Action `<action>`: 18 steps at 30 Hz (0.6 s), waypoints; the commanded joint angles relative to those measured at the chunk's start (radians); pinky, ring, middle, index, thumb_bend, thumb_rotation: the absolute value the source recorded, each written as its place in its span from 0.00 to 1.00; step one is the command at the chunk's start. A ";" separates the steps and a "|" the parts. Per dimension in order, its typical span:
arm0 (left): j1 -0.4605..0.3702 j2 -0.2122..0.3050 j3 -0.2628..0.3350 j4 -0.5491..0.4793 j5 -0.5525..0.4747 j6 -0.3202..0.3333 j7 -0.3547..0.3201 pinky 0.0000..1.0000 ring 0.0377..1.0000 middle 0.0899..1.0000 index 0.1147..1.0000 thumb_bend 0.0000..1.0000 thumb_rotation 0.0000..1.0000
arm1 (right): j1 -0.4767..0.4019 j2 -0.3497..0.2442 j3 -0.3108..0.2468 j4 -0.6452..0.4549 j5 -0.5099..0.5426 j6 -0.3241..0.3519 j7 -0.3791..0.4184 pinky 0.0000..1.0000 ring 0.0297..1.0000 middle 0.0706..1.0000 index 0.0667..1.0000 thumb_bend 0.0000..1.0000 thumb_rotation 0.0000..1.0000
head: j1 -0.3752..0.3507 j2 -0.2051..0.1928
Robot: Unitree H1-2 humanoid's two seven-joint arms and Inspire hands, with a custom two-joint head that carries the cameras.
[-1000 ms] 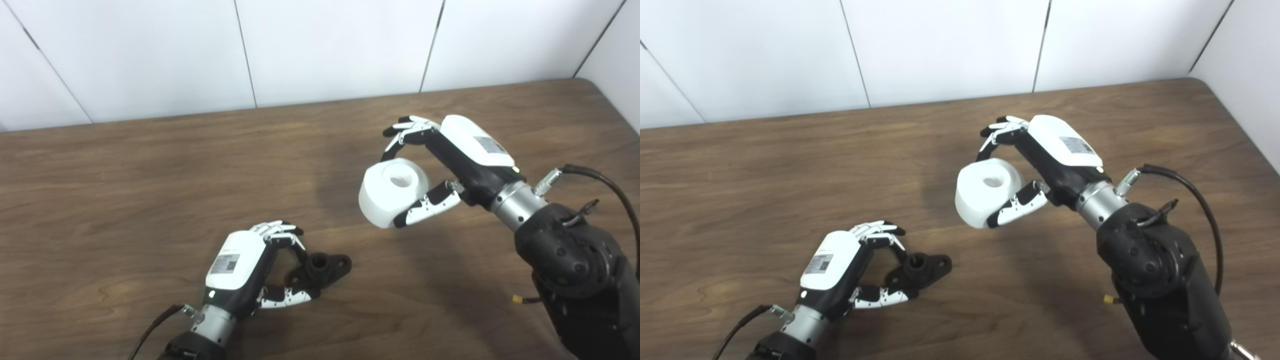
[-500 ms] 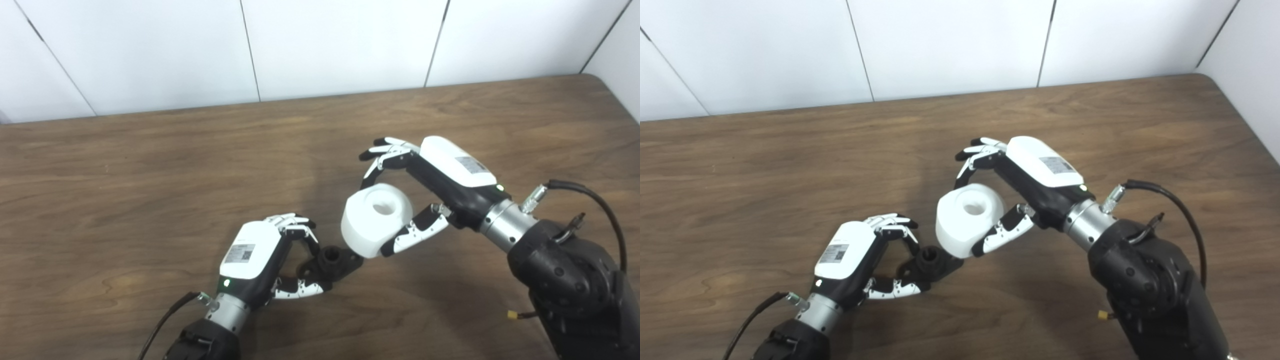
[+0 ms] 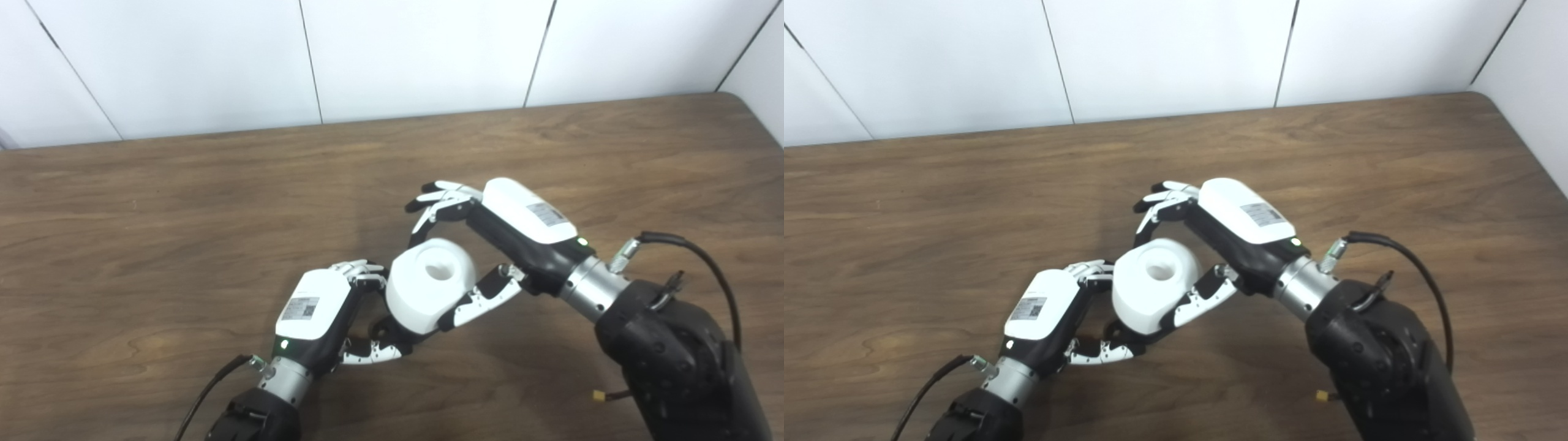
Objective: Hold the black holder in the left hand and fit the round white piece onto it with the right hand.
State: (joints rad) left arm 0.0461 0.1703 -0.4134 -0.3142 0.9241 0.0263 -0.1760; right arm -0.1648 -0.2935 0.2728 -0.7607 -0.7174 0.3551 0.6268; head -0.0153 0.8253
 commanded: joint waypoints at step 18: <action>-0.002 0.002 -0.009 -0.012 0.020 0.017 -0.031 0.85 0.84 0.76 0.42 0.52 0.06 | -0.015 0.027 0.018 0.035 -0.066 -0.098 -0.025 0.81 0.93 0.81 0.44 0.52 0.14 | -0.001 0.010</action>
State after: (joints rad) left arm 0.0449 0.1697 -0.4160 -0.3166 0.9283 0.0321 -0.1804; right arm -0.1619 -0.2705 0.2953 -0.7145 -0.7806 0.2937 0.6258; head -0.0153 0.8345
